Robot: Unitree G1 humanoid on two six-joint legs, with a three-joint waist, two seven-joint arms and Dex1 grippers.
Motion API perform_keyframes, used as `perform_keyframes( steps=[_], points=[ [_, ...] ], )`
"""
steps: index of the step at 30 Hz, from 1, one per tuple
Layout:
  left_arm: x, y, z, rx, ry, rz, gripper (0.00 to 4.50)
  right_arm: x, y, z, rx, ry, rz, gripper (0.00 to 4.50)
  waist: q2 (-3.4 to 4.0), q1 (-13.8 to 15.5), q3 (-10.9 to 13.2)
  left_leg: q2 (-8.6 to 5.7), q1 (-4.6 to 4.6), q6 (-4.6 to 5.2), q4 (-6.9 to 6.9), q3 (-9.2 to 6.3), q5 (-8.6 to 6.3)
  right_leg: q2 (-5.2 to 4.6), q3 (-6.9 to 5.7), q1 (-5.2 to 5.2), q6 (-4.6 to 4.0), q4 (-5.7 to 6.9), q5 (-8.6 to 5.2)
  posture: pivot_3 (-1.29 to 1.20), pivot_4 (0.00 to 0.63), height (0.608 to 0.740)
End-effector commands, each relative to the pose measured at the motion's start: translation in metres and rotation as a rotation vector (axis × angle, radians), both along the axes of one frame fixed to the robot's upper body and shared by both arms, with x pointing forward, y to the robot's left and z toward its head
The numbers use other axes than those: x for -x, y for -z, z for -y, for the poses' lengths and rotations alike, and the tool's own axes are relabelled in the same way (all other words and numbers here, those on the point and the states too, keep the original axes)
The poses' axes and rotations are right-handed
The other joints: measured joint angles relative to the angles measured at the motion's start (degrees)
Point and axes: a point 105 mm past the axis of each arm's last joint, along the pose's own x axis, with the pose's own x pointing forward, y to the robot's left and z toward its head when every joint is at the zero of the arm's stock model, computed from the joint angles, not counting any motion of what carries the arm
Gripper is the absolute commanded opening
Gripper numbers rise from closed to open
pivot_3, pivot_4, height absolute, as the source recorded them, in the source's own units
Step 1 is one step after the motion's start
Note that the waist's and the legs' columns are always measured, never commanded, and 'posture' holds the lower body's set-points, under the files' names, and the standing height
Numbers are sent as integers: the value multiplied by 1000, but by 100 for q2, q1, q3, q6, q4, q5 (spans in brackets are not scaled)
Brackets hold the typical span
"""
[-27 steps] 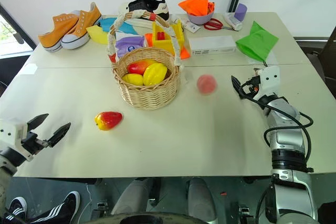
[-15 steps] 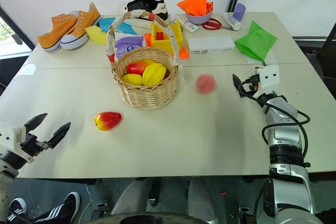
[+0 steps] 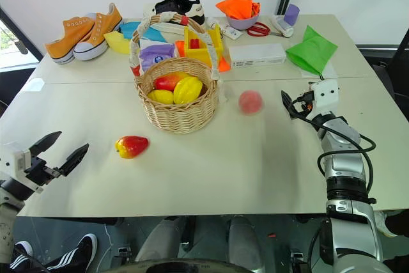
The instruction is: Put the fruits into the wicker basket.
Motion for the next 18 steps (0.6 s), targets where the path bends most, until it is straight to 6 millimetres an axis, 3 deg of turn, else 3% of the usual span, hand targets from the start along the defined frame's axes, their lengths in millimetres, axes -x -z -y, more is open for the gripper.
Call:
perform_keyframes(
  steps=[1, 5, 9, 12, 15, 18],
  points=[
    [-2, -18, -1, 6, 12, 61, 4500, 3, -23, -6, -17, -38, 78, 4461, 0, -2, 0, 0, 0, 0, 0, 0, 0, 0, 0, 0, 0, 0, 0, 0, 150, 740],
    [-1, -37, 21, 74, 141, 101, 4500, 14, -34, -33, -100, -176, 121, 4461, -1, 2, 0, 2, 0, 1, 0, -1, 0, 0, -1, 1, 1, 0, 0, 0, 150, 740],
    [5, -48, 51, 65, 296, 102, 4500, 44, -19, -64, -124, -267, 82, 4461, 0, 28, 0, 4, 0, 0, -1, -4, 0, 0, -2, 1, 0, -1, 0, 0, 150, 740],
    [11, -50, 66, 46, 374, 89, 4500, 57, -20, -71, -135, -262, 66, 4461, 7, 18, 2, 2, -3, -4, -2, -2, -3, -1, 3, 0, -2, -5, -1, 0, 150, 740],
    [19, -47, 75, 28, 446, 54, 4500, 61, -24, -80, -106, -266, 50, 4461, 9, -37, 2, 5, -2, -10, -1, 6, -7, 2, 13, -2, -13, -6, -3, 0, 150, 740],
    [27, -39, 81, 12, 514, -1, 4500, 53, -25, -86, -62, -234, 21, 4461, 9, -32, 1, 16, 0, -11, -4, 8, -7, 8, 11, -4, -24, -7, -10, 0, 150, 740]
  ],
)
